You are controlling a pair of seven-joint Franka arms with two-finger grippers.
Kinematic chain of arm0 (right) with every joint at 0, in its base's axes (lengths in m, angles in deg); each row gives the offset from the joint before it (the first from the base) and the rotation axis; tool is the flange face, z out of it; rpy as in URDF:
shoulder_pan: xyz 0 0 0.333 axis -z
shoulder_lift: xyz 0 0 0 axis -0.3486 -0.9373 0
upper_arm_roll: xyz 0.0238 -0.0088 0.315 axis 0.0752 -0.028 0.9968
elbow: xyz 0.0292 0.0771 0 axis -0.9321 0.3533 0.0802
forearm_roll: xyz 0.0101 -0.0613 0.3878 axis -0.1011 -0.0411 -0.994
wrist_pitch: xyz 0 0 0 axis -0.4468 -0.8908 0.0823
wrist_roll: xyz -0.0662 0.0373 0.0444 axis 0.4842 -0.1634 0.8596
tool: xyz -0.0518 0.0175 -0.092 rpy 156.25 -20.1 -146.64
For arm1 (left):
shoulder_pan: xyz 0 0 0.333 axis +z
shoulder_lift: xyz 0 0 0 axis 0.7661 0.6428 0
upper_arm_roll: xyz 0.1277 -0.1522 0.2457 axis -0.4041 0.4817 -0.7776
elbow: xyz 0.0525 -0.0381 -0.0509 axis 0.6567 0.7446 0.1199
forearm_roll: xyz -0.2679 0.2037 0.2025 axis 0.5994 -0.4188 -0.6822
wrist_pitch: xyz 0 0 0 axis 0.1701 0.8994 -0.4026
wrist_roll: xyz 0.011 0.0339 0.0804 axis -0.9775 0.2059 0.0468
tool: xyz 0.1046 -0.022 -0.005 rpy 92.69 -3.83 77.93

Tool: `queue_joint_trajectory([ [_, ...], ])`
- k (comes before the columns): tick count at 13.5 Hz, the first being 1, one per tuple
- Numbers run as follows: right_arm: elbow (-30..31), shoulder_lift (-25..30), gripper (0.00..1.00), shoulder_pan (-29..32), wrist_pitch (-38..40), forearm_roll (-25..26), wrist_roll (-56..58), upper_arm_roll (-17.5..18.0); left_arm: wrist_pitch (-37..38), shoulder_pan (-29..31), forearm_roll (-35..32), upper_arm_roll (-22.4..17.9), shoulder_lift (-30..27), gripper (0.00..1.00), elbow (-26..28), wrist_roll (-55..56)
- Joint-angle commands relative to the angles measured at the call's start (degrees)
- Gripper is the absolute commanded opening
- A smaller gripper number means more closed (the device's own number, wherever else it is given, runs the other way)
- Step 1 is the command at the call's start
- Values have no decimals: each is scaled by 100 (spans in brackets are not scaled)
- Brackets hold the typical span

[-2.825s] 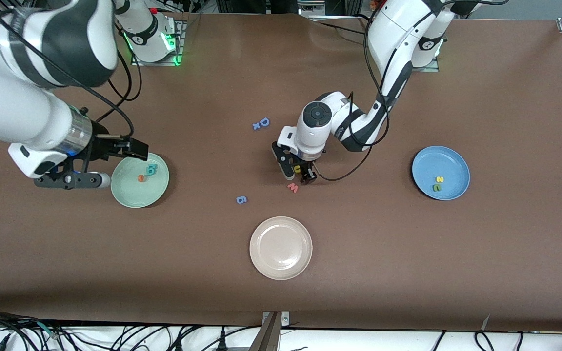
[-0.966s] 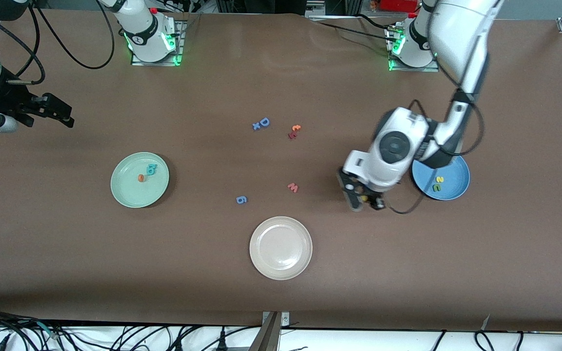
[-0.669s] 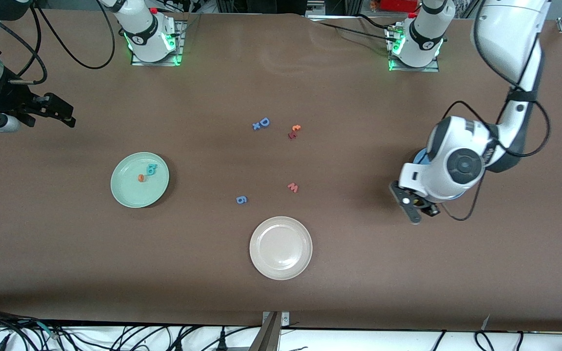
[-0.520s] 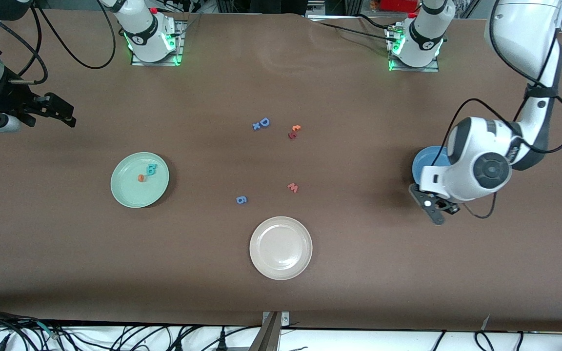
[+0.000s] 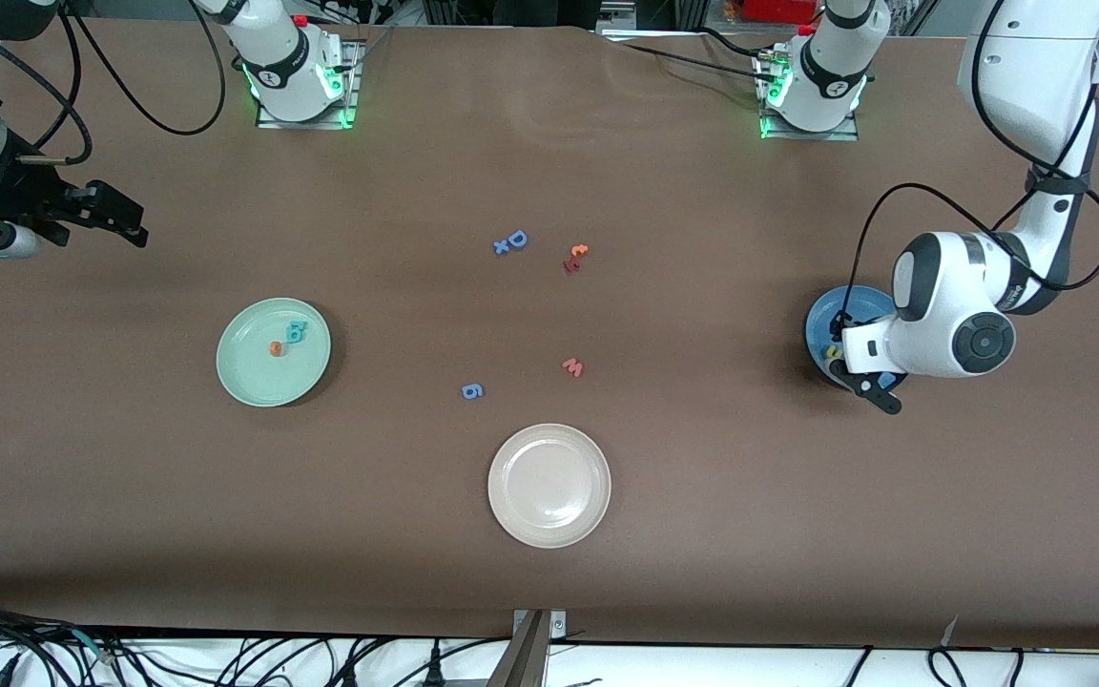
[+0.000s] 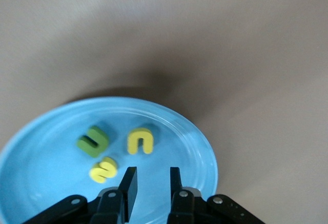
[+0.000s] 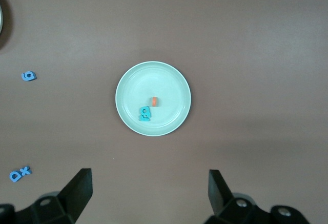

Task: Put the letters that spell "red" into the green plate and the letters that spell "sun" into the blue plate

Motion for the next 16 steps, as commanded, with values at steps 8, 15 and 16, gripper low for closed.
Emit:
queue_joint_trajectory([
  [8, 29, 63, 100, 46, 71, 102, -56, 80, 948, -26, 106, -119, -1001, 100, -759, 338],
  [15, 38, 72, 100, 46, 80, 84, -56, 89, 1582, -96, 71, -110, -1749, 100, -2095, 329],
  [16, 38, 63, 100, 46, 80, 84, -56, 80, 1583, -96, 105, -110, -1793, 100, -2210, 338],
])
